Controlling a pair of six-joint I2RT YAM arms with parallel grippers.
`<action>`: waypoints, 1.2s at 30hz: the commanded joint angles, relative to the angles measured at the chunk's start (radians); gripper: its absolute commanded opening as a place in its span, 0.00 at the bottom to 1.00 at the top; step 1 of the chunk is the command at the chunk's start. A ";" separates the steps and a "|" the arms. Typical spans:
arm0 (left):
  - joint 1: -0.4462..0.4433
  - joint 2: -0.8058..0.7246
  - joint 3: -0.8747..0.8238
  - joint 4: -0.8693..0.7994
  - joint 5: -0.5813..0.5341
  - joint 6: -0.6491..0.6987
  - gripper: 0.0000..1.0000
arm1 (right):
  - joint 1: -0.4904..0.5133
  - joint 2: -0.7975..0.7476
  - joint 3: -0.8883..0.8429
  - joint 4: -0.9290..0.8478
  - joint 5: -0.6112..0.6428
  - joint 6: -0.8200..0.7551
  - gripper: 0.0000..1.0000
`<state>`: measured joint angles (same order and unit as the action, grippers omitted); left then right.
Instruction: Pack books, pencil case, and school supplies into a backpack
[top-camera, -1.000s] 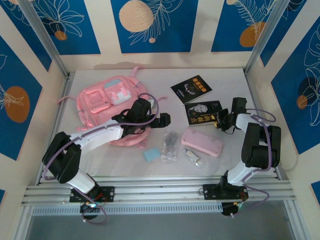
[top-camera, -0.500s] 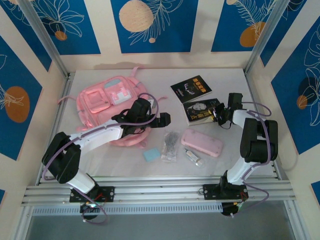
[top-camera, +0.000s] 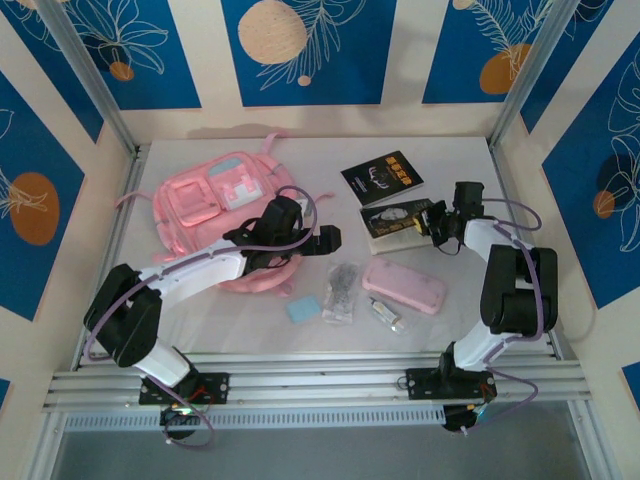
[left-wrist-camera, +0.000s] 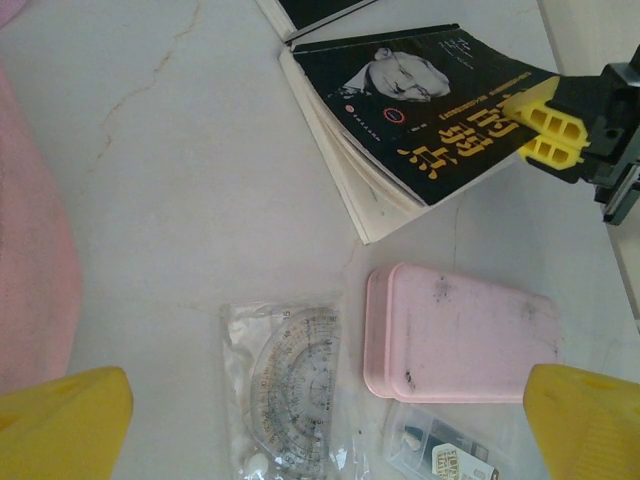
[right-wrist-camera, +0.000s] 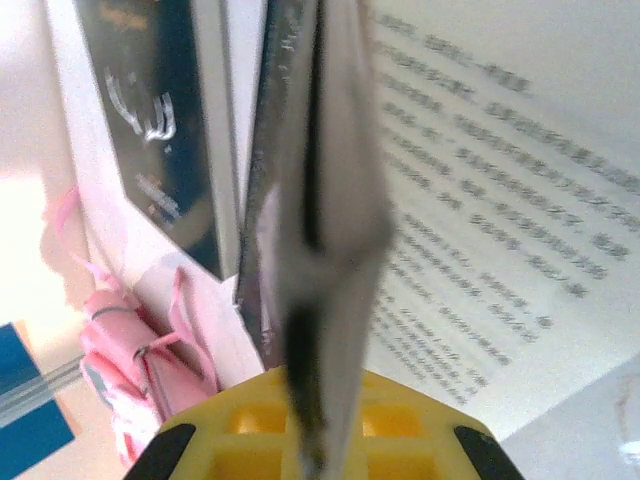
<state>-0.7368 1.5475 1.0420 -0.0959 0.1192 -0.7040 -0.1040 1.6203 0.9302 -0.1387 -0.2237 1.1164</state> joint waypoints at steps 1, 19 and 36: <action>0.025 0.025 0.048 0.024 0.031 0.021 1.00 | 0.009 -0.029 0.072 -0.031 -0.123 -0.084 0.00; 0.241 0.177 0.133 0.238 0.485 0.010 1.00 | 0.117 -0.115 0.223 -0.193 -0.650 -0.618 0.00; 0.215 0.342 -0.050 0.772 0.621 -0.286 0.96 | 0.213 -0.055 0.084 -0.013 -0.725 -0.652 0.00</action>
<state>-0.5068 1.8584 1.0222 0.4870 0.6823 -0.9009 0.1116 1.5387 1.0496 -0.2146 -0.8726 0.4957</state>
